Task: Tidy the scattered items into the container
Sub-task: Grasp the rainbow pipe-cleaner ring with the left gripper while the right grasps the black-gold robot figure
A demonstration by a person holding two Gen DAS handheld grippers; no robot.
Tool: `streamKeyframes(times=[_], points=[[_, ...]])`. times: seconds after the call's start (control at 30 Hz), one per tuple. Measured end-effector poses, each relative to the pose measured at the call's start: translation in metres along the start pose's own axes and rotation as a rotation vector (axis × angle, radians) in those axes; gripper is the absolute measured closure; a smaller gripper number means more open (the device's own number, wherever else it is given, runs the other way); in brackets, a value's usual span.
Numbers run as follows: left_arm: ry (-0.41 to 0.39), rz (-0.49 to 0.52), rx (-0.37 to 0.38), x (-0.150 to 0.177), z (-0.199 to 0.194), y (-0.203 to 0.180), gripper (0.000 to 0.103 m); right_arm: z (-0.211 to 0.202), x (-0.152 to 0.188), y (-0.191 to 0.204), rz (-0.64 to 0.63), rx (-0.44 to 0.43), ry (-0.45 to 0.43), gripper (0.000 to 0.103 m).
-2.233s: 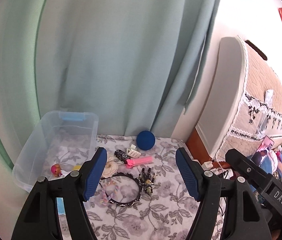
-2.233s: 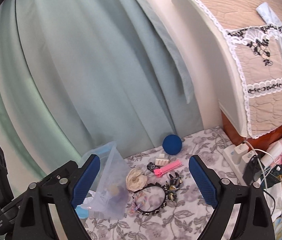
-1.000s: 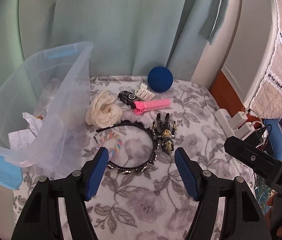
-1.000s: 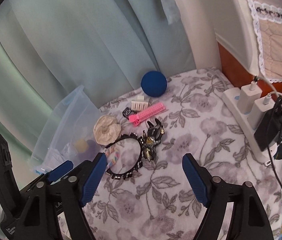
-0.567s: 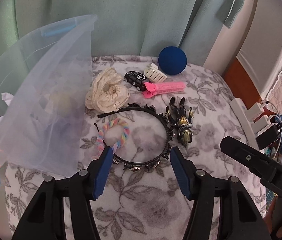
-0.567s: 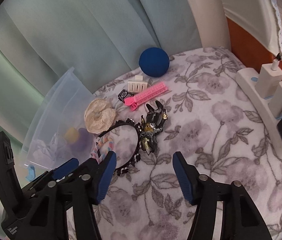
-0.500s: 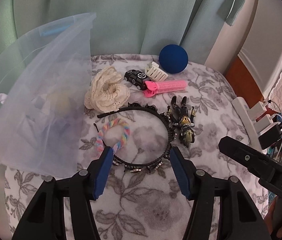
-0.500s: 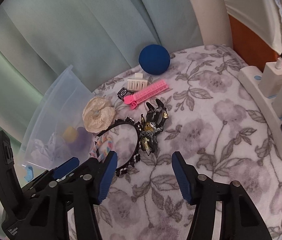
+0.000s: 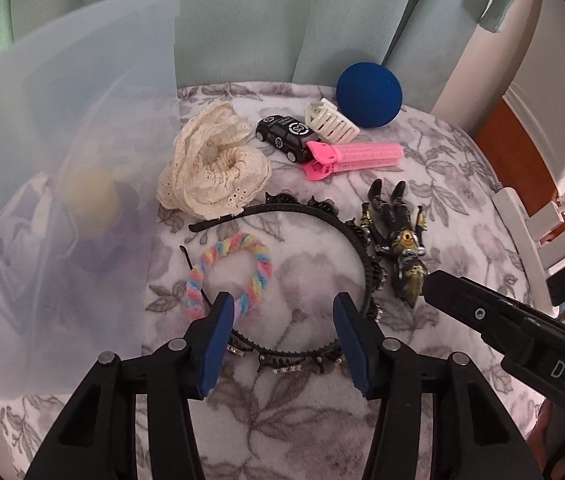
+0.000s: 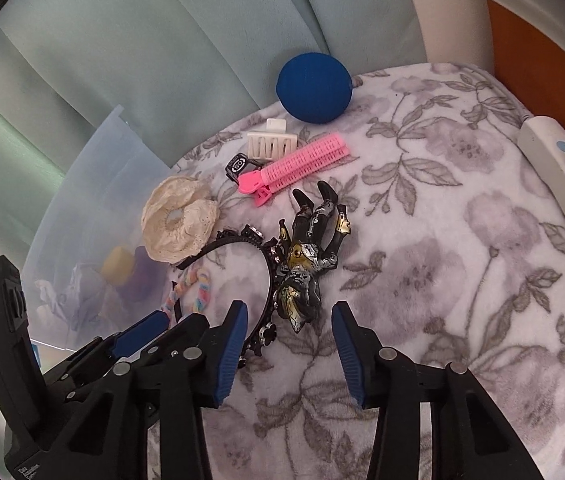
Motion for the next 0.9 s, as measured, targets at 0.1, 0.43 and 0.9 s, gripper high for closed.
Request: streamKeyframes(times=[0.1,0.43,0.9], points=[[0.006,-0.005,0.005,-0.002,0.005,0.002,0.051,0.006,-0.002,-0.001,0.004,0.002,0.008,0.059],[0.026,-0.015,0.016,-0.009,0.022,0.007,0.058,0.02,-0.01,-0.003,0.01,0.01,0.018,0.067],[0.033,-0.014,0.024,-0.018,0.039,0.012,0.072,0.038,-0.014,-0.003,0.024,-0.007,0.031,0.072]])
Point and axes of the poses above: each gripper's, at about its wrist camera, not at the fingertips, and z roughly the way its jaws point, y to its left, x to its underside, the point moved 3 cm from there along z, roughly the way its jaws point, and after that the axes turned 8 degrees about y, right-handed, at the moved point
